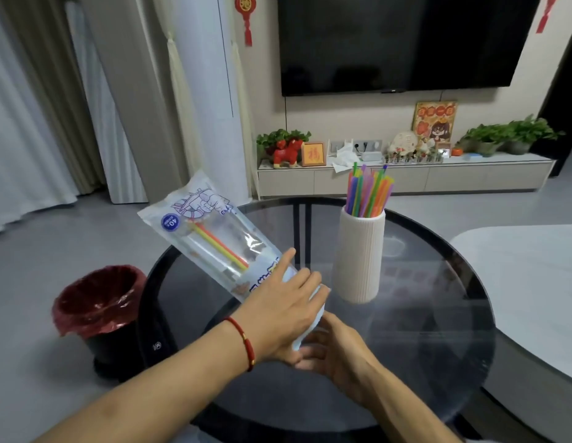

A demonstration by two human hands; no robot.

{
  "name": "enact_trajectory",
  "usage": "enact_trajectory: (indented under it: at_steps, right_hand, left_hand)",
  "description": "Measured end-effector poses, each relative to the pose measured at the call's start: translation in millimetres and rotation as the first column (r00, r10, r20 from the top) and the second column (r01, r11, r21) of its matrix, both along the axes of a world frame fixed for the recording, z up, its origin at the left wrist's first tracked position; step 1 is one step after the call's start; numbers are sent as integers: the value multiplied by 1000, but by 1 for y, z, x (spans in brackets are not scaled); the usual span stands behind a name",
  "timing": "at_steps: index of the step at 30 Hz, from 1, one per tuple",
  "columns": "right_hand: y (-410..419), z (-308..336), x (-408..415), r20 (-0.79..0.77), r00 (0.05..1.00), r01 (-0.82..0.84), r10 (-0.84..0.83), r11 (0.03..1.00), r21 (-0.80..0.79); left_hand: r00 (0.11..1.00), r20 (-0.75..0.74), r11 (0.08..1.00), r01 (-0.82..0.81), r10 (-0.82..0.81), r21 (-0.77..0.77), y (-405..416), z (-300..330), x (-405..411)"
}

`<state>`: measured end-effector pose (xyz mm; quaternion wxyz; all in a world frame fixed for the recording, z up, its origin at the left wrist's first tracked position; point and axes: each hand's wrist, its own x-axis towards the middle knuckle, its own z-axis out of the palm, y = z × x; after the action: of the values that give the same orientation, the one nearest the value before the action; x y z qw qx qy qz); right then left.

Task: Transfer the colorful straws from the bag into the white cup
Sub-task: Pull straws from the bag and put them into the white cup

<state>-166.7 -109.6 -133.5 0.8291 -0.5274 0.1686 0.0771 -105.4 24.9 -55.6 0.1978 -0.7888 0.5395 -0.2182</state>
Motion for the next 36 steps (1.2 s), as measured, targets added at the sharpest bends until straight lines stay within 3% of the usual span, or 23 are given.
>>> enact_trajectory:
  at_steps: [3,7,10,15,19,23,26,28,31,34,36]
  right_hand:
    - [-5,1,1,18,999,-35,33,995,91]
    - [-9,-3,2,25,995,-96,94,991,90]
    - [-16,-7,2,5,1000,25,-25,998,52]
    - [-46,5,-6,239,924,347,-300,918,-192]
    - [-73,25,-24,414,802,506,-430,858,-90]
    - [-87,36,-39,563,686,629,-462,764,-140]
    - [-95,41,-43,594,618,670,-514,740,-57]
    - [-100,43,-43,579,609,662,-542,750,6]
    - [-102,41,-42,557,656,619,-509,786,-11]
    - [-90,34,-37,528,775,509,-346,838,-198]
    - [-87,38,-36,541,796,494,-273,810,-317]
  left_hand:
    - [997,73,999,-28,25,44,-2,7,-4]
    - [994,104,997,-49,43,61,-2,9,-1]
    - [990,91,990,-115,107,82,2,9,7]
    - [920,-168,933,-359,355,8,20,-13,22]
    - [765,-484,875,-484,425,4,23,-37,23]
    - [700,-654,879,-463,287,-110,7,-45,20]
    - [818,-553,886,-364,157,-286,-7,-46,19]
    - [836,-533,896,-330,131,-297,-14,-47,15]
    - [832,-536,935,-292,146,-199,-24,-52,8]
    - [842,-538,938,-217,40,-270,-31,-56,1]
    - [805,-592,916,-213,-32,-340,-34,-51,0]
